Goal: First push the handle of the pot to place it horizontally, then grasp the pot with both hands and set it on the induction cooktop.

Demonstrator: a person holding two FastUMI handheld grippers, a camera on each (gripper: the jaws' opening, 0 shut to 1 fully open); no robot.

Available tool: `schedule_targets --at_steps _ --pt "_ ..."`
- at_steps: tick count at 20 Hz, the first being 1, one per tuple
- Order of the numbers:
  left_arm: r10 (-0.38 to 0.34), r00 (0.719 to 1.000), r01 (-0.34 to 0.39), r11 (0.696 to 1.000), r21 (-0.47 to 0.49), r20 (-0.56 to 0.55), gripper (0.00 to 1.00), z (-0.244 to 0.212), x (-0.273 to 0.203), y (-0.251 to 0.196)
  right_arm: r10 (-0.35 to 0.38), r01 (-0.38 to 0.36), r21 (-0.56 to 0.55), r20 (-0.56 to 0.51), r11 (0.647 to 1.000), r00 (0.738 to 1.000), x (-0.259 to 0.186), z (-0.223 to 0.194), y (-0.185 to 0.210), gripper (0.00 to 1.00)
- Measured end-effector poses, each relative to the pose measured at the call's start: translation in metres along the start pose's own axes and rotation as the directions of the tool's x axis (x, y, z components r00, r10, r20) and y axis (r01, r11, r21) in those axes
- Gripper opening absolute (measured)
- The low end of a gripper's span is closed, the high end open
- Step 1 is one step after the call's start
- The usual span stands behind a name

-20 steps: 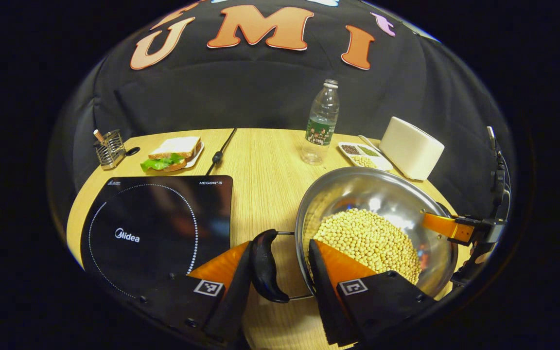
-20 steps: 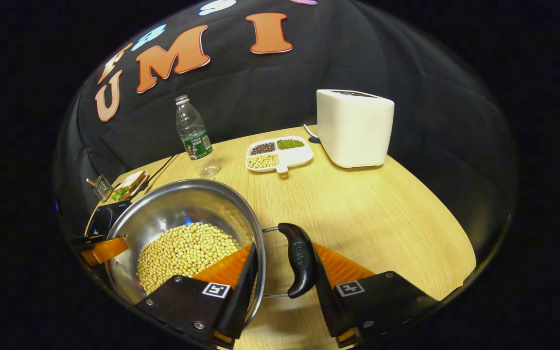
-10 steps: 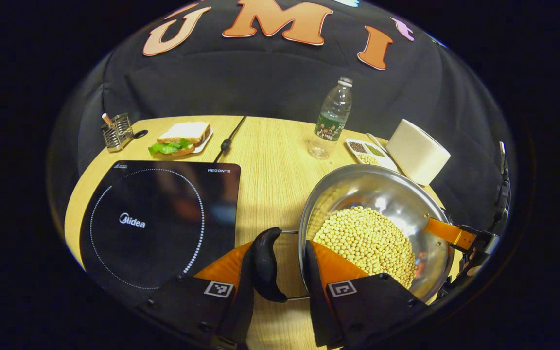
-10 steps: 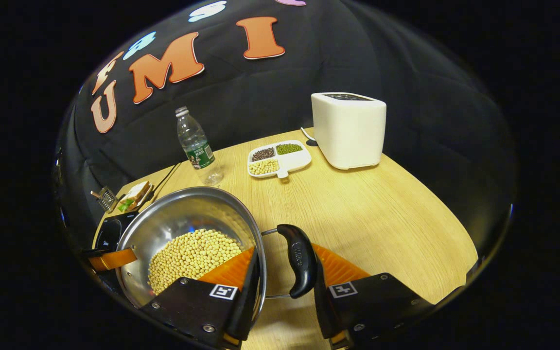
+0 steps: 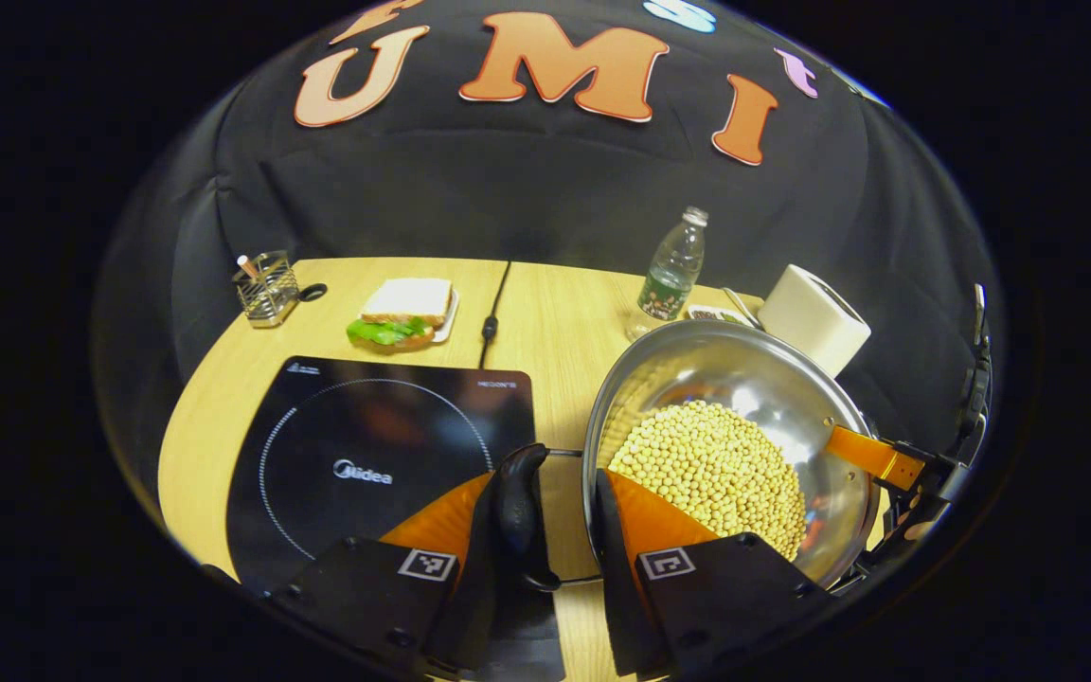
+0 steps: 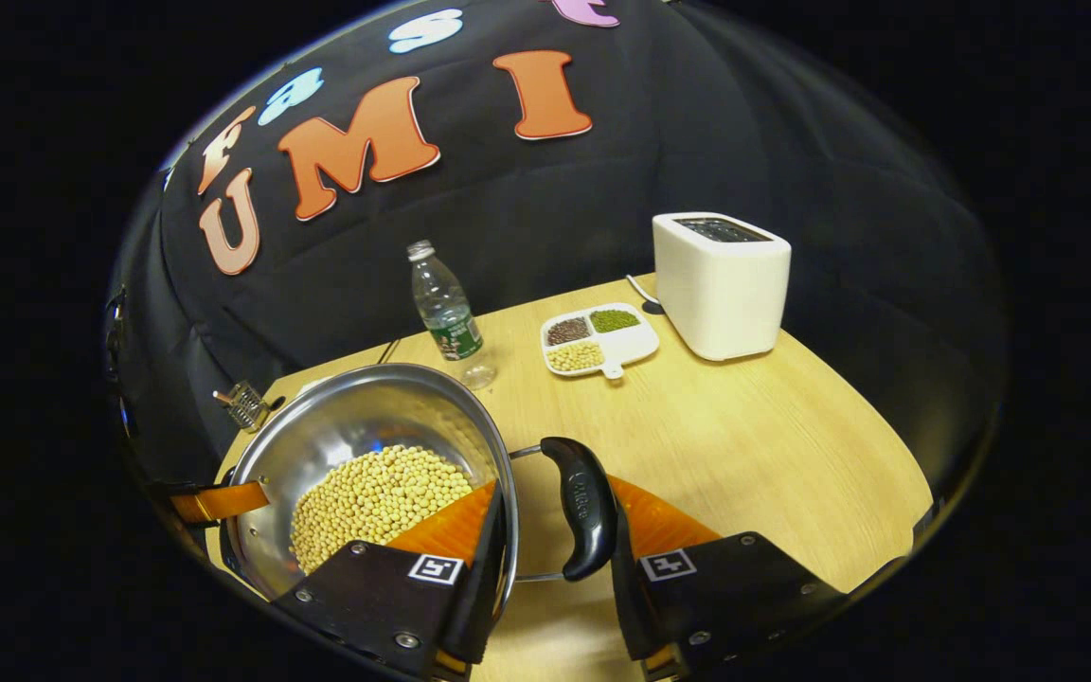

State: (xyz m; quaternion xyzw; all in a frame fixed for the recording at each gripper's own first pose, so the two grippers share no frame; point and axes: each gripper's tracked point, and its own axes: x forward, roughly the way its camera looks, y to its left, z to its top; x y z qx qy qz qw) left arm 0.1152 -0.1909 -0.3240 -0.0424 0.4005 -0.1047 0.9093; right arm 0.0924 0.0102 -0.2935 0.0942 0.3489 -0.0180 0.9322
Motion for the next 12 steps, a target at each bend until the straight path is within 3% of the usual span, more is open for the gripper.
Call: schedule_targets --at_steps 12 --pt "0.055 0.998 -0.057 0.997 -0.06 -0.019 0.58 0.013 -0.036 0.099 0.079 -0.08 -0.06 -0.025 0.995 0.997 -0.005 -0.005 0.102 0.53"
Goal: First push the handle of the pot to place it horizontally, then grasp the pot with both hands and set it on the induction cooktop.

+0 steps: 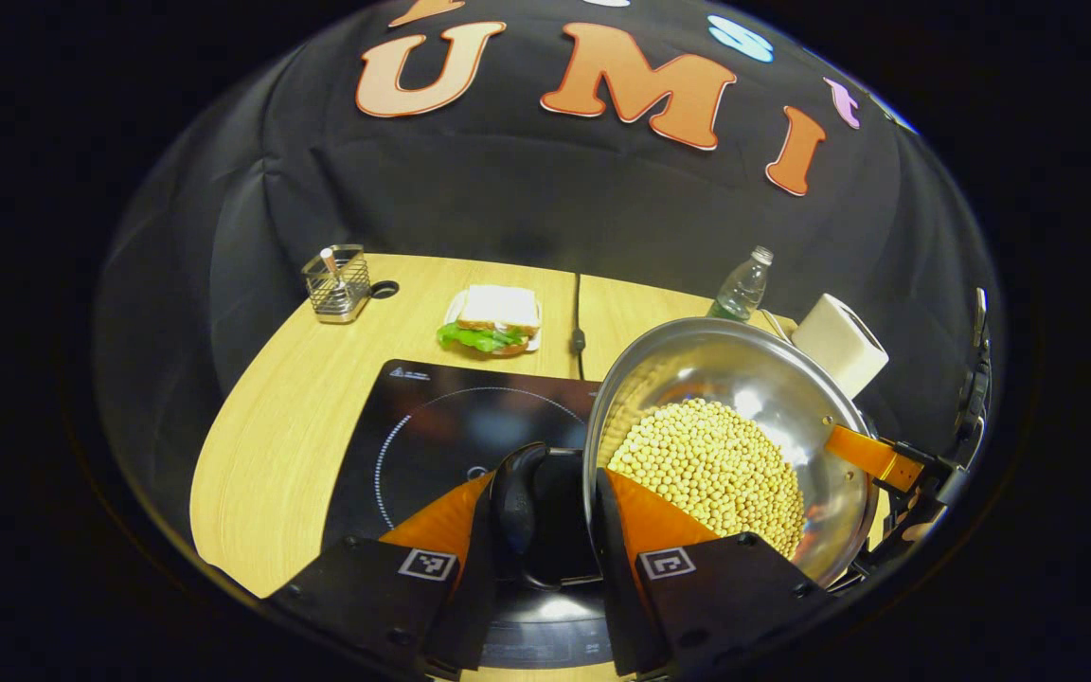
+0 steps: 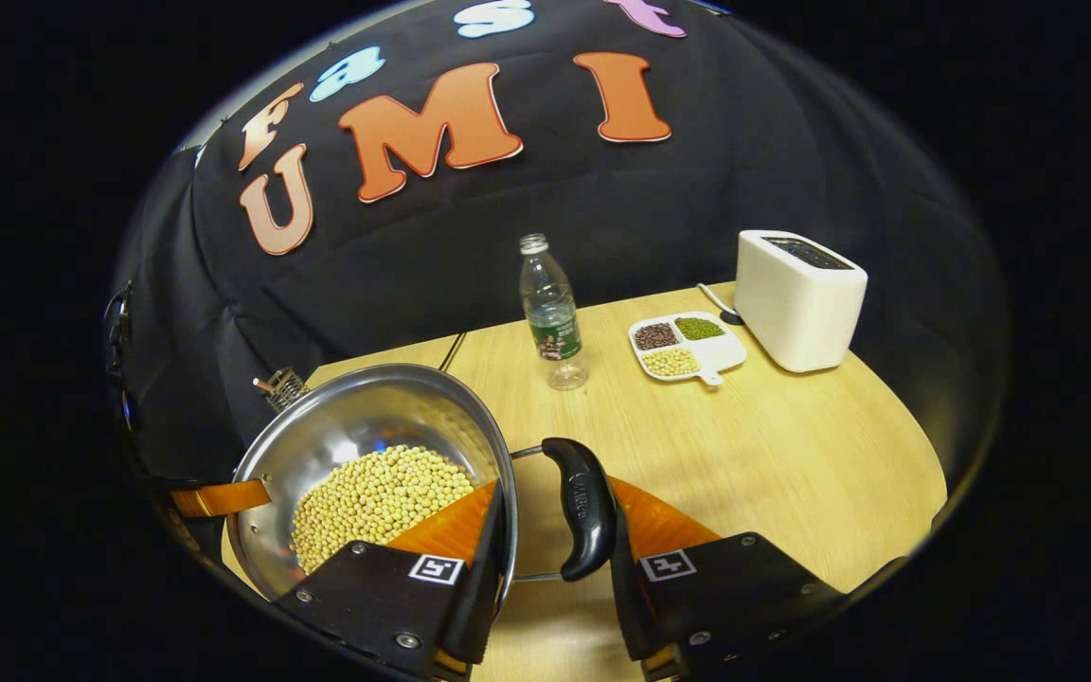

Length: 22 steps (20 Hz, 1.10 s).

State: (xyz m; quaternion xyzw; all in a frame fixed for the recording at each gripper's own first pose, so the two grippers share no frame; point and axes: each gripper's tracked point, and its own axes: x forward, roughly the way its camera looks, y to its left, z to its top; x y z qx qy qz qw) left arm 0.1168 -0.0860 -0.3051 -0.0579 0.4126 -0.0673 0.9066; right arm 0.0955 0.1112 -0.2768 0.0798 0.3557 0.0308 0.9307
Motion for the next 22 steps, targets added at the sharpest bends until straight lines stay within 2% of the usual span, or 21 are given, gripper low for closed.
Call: schedule_targets --at_steps 3,12,15,16,22 --pt "0.017 1.0 -0.017 1.0 -0.018 -0.008 0.55 -0.003 -0.003 0.03 0.017 -0.017 -0.011 -0.011 1.0 1.0 0.006 -0.006 0.026 0.53" --pt "0.076 0.996 -0.079 0.995 -0.067 -0.043 0.55 -0.009 -0.001 0.117 0.071 -0.074 -0.038 -0.064 0.997 0.995 0.035 -0.037 0.103 0.54" --pt "0.082 0.995 -0.086 0.993 -0.083 -0.049 0.58 -0.014 0.002 0.137 0.076 -0.079 -0.041 -0.074 0.996 0.994 0.047 -0.043 0.117 0.54" --pt "0.084 0.995 -0.088 0.992 -0.089 -0.051 0.55 -0.015 0.003 0.141 0.078 -0.082 -0.046 -0.078 0.996 0.994 0.049 -0.047 0.121 0.54" --pt "0.08 0.996 -0.083 0.992 -0.098 -0.034 0.55 -0.012 0.006 0.151 0.095 -0.099 -0.061 -0.069 0.993 0.993 0.053 -0.05 0.128 0.53"
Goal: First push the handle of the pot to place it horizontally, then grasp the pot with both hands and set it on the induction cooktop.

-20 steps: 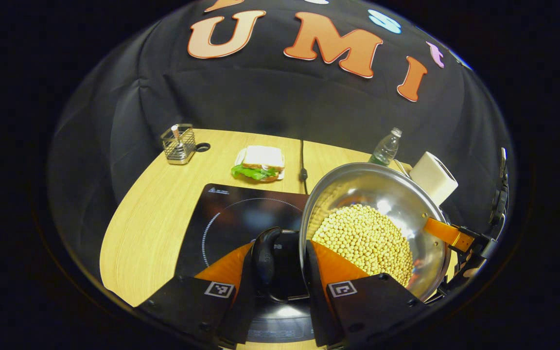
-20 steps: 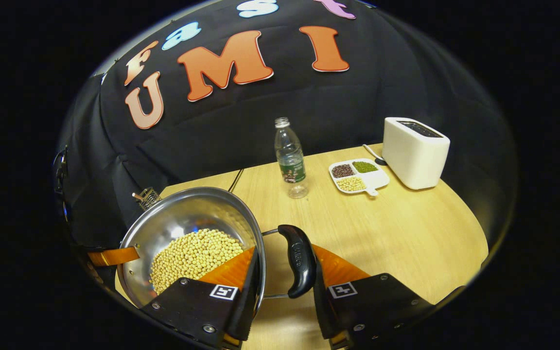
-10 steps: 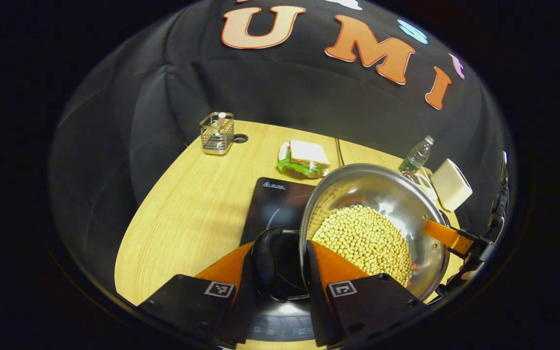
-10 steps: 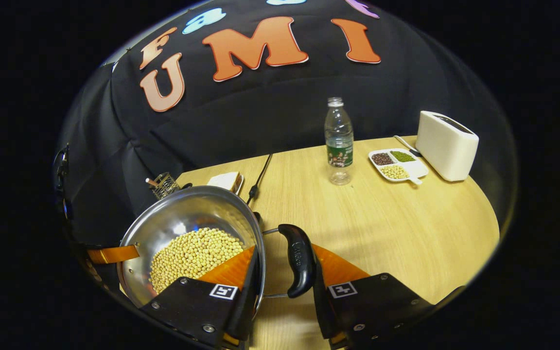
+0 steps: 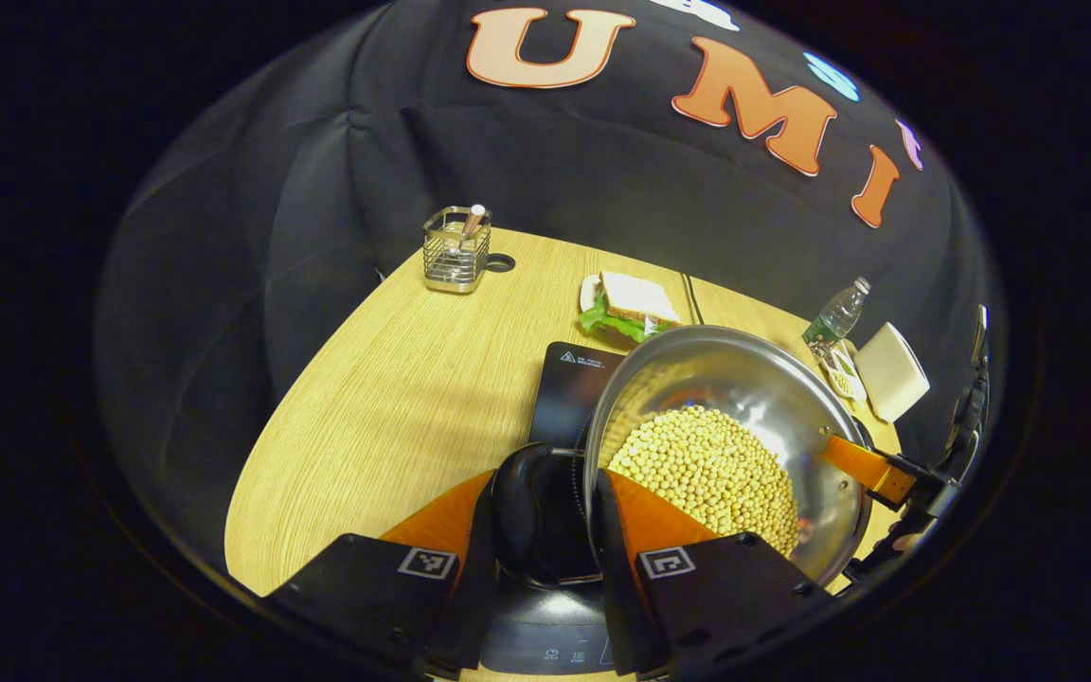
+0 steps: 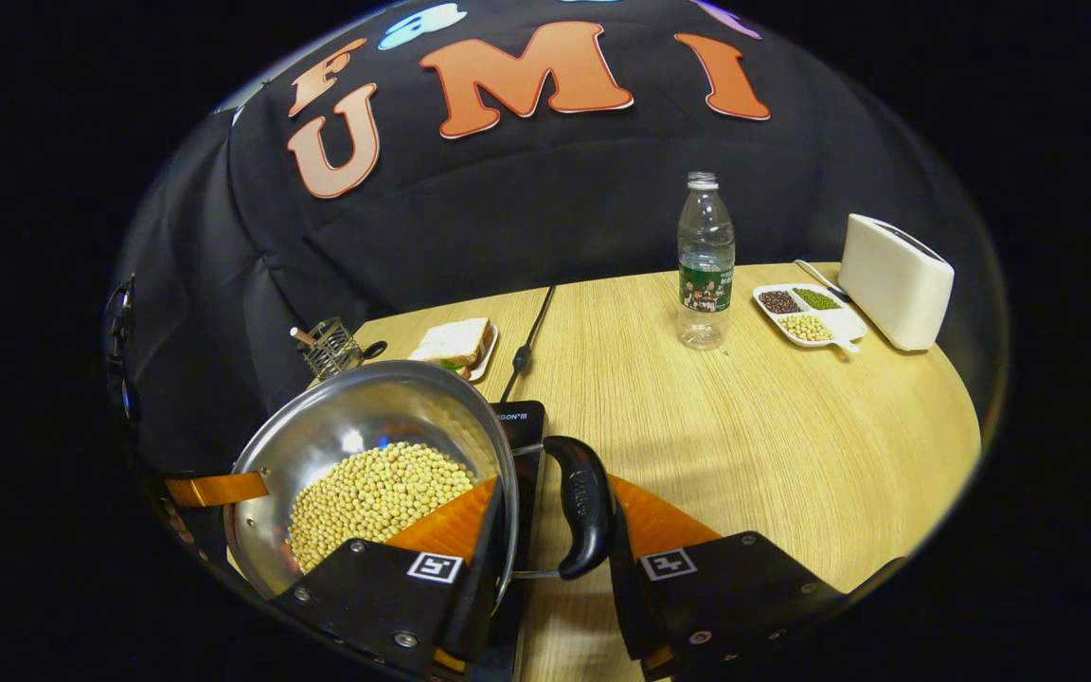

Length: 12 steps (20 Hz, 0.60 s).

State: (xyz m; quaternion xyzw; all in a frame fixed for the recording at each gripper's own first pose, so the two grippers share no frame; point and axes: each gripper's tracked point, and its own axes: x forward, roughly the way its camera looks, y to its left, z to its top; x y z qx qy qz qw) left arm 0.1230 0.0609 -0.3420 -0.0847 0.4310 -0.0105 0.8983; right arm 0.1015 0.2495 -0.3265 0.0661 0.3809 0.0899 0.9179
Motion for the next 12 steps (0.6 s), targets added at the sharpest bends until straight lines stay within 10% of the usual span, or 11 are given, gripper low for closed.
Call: schedule_targets --at_steps 9,12 --pt "0.064 0.998 -0.065 0.997 0.049 0.021 0.67 0.006 -0.004 0.005 -0.014 0.014 0.008 0.031 1.0 0.999 -0.012 0.012 -0.007 0.6" --pt "0.11 0.992 -0.114 0.991 0.063 0.056 0.9 0.016 -0.015 0.007 -0.028 0.027 0.028 0.051 0.999 0.998 -0.021 0.022 -0.018 0.91"
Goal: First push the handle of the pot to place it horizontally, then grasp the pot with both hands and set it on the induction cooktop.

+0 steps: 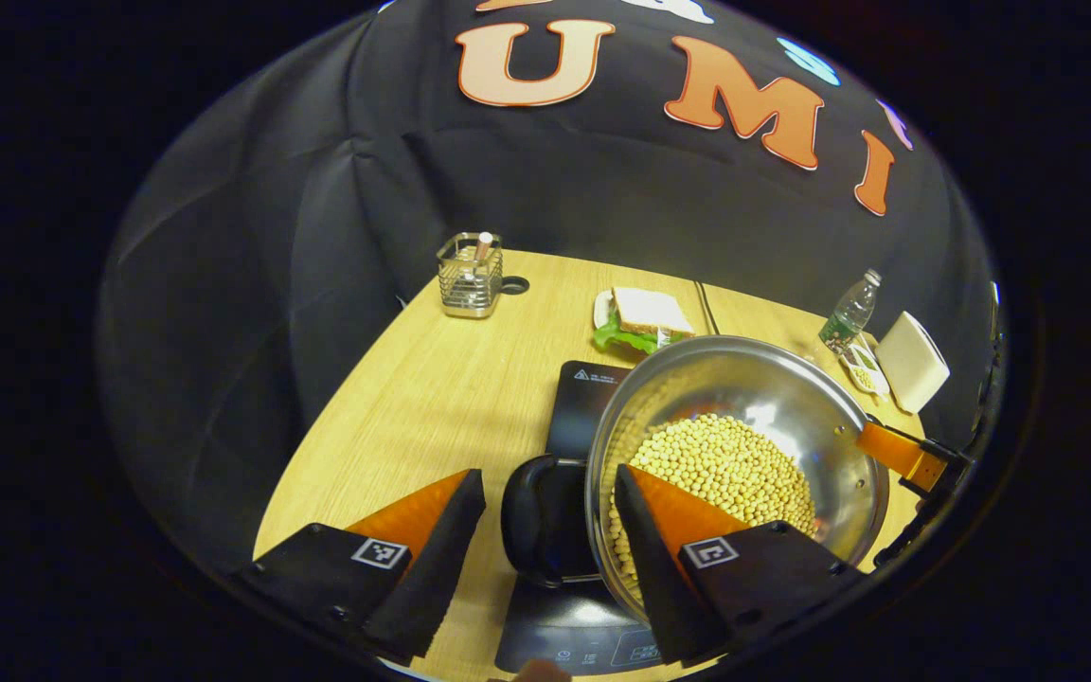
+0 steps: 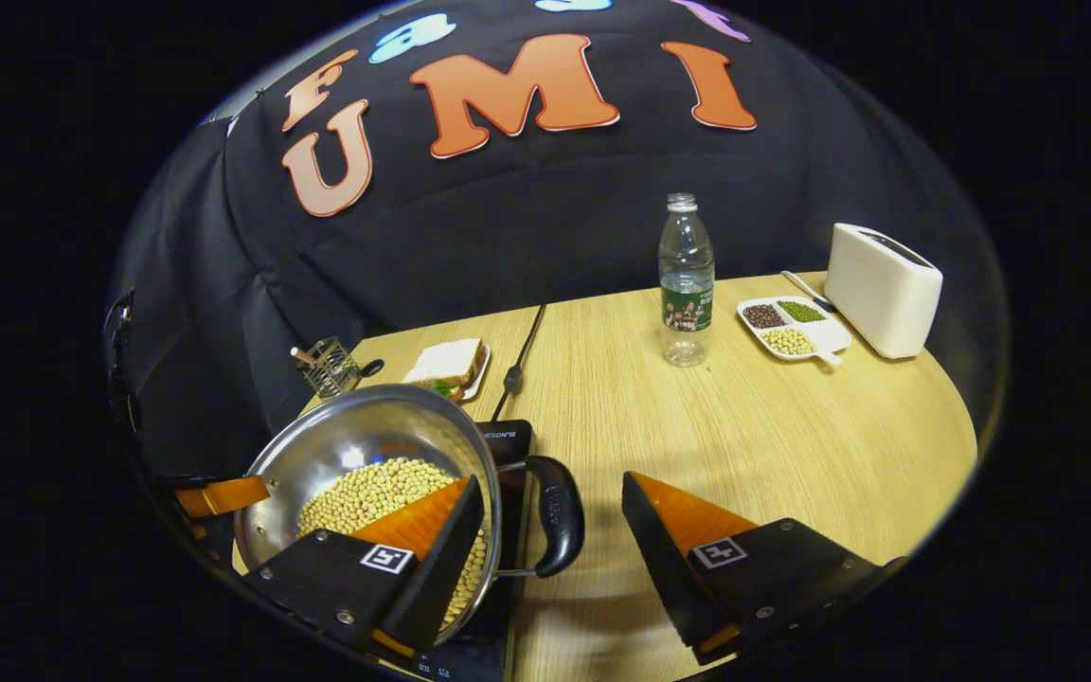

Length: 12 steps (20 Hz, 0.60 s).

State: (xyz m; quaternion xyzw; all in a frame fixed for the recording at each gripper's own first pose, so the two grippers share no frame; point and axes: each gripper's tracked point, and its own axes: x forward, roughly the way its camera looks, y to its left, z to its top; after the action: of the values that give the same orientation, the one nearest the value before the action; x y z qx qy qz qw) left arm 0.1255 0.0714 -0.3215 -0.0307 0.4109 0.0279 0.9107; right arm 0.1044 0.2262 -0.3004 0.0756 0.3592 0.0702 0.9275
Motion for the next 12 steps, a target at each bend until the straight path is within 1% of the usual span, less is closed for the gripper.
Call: schedule_targets --at_steps 2,3,5,6,9,12 --pt "0.031 0.999 -0.031 1.0 -0.001 0.018 0.93 0.008 -0.007 0.003 0.007 -0.007 0.025 0.005 1.0 1.0 -0.007 0.005 -0.004 0.96" --pt "0.038 0.999 -0.038 0.999 0.0 0.036 0.99 0.012 -0.011 0.003 0.006 -0.007 0.028 0.015 1.0 1.0 -0.01 0.008 -0.005 0.95" --pt "0.041 0.997 -0.041 0.999 -0.002 0.068 0.99 0.02 -0.019 0.0 0.0 -0.001 0.022 0.032 1.0 0.999 -0.017 0.016 -0.01 0.95" --pt "0.038 0.996 -0.037 0.999 -0.01 0.086 0.98 0.027 -0.025 -0.002 0.009 -0.01 0.027 0.037 1.0 0.999 -0.021 0.018 -0.01 0.95" --pt "0.009 0.988 -0.003 0.999 -0.035 0.152 0.99 0.049 -0.048 -0.015 0.067 -0.07 0.075 0.045 0.995 0.997 -0.039 0.029 -0.006 0.95" --pt "0.017 0.966 -0.015 1.0 -0.011 0.258 0.98 0.081 -0.081 -0.026 0.047 -0.052 0.047 0.107 0.998 0.993 -0.058 0.056 -0.02 0.95"
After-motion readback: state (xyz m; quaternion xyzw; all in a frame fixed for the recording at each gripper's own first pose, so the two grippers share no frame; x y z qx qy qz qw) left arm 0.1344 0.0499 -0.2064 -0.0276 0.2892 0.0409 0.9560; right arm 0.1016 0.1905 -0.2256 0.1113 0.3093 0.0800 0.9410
